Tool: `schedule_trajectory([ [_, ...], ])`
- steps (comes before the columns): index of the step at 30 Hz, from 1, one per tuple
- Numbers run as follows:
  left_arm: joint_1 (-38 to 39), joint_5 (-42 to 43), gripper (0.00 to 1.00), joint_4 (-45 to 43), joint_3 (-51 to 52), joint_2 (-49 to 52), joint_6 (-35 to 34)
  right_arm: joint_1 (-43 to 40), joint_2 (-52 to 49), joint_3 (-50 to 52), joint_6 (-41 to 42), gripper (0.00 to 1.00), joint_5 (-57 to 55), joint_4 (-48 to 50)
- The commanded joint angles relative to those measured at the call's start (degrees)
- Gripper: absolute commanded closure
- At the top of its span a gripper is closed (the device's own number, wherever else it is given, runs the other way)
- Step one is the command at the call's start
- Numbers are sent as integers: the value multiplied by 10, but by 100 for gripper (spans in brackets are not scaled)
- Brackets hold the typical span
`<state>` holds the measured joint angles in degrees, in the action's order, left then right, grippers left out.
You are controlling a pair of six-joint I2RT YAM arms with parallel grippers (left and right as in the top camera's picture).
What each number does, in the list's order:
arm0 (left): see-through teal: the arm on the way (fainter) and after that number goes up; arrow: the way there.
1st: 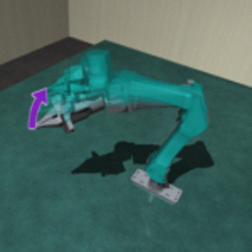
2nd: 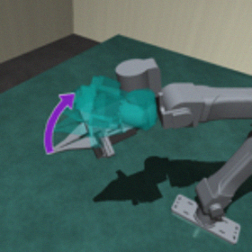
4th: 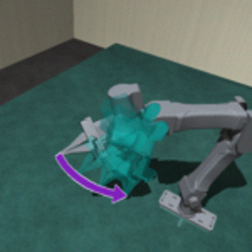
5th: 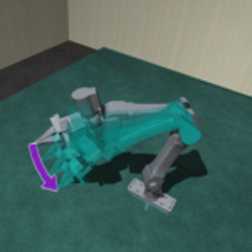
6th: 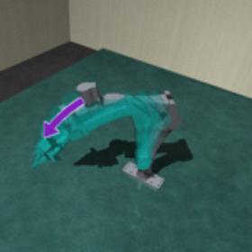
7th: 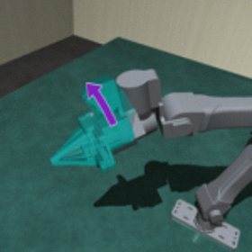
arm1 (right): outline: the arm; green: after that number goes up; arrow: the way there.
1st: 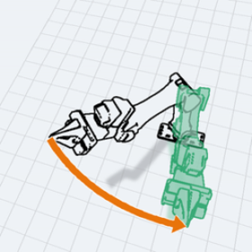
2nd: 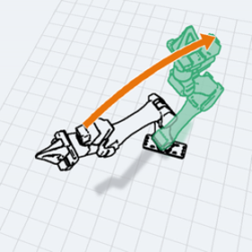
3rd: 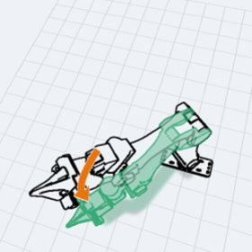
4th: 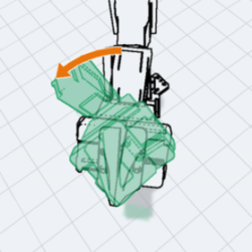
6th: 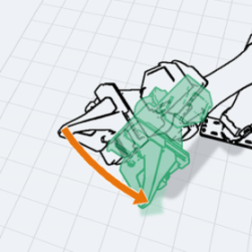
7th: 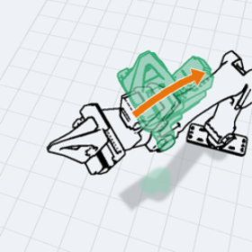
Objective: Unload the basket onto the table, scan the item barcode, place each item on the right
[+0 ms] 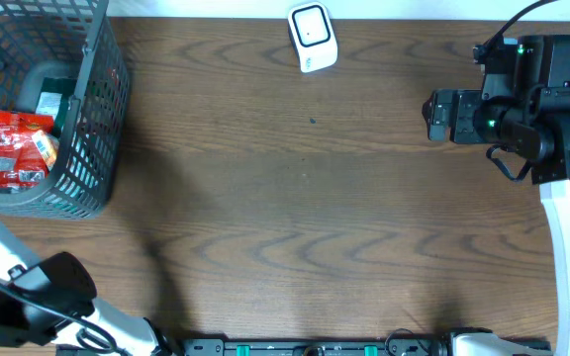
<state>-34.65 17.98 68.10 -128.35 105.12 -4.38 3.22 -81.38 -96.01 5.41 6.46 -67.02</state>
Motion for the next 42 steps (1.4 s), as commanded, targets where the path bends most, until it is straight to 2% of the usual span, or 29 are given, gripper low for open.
schedule_trajectory([
  [1, 1, 9, 5, 0, -10, 17, 42, -2, -4, -13, -3, 1, 2, -1],
  [6, 2, 17, 5, 0, -1, 45, 61, -2, -4, -13, -3, 1, 2, -1],
  [10, 16, 79, 6, 0, -1, 73, 101, -2, -4, -13, -3, 1, 2, -1],
  [17, 63, 21, 6, -7, -1, 115, 117, -2, -4, -13, -3, 1, 2, -1],
  [21, 80, 18, 6, -20, -1, 131, 135, -2, -4, -13, -3, 1, 2, -1],
  [42, 87, -7, 6, -39, 7, 215, 136, -2, -4, -13, -3, 1, 2, -1],
])
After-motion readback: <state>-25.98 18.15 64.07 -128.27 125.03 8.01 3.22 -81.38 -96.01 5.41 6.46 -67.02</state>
